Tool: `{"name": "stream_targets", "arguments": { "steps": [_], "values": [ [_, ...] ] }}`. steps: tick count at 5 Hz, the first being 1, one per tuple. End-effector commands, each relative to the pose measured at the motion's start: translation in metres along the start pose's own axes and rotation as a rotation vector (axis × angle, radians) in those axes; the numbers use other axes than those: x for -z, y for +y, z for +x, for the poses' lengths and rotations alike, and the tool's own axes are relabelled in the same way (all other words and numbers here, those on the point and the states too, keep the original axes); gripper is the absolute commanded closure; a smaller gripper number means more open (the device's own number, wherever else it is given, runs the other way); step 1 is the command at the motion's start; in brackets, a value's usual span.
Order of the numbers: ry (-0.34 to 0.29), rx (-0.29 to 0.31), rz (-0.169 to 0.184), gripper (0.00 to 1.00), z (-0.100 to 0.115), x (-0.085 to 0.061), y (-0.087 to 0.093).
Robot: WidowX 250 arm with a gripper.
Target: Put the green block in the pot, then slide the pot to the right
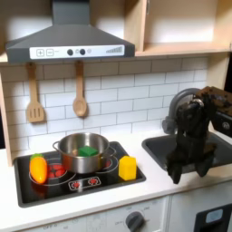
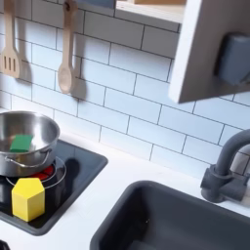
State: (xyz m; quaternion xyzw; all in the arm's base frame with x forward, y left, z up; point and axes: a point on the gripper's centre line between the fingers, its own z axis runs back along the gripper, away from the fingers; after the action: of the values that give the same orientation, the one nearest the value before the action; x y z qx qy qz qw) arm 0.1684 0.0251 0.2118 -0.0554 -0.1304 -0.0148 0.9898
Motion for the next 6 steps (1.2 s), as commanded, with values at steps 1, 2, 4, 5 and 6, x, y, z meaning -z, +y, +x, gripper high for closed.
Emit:
{"name": "stream_targets", "arguments": {
  "steps": [1,2,4,5,6],
  "values": [
    [-0.018,0.032,-0.015,0.00,0.005,0.012,0.004],
    [-0.053,0.063,-0.040,0.00,0.015,0.021,0.006],
    [-0.165,0.062,-0.064,0.00,0.044,0.025,0.022],
    [-0.229,0.052,-0.057,0.00,0.067,0.022,0.030],
    [-0.321,0.043,-0.043,0.00,0.099,0.008,0.041]
  ]
}}
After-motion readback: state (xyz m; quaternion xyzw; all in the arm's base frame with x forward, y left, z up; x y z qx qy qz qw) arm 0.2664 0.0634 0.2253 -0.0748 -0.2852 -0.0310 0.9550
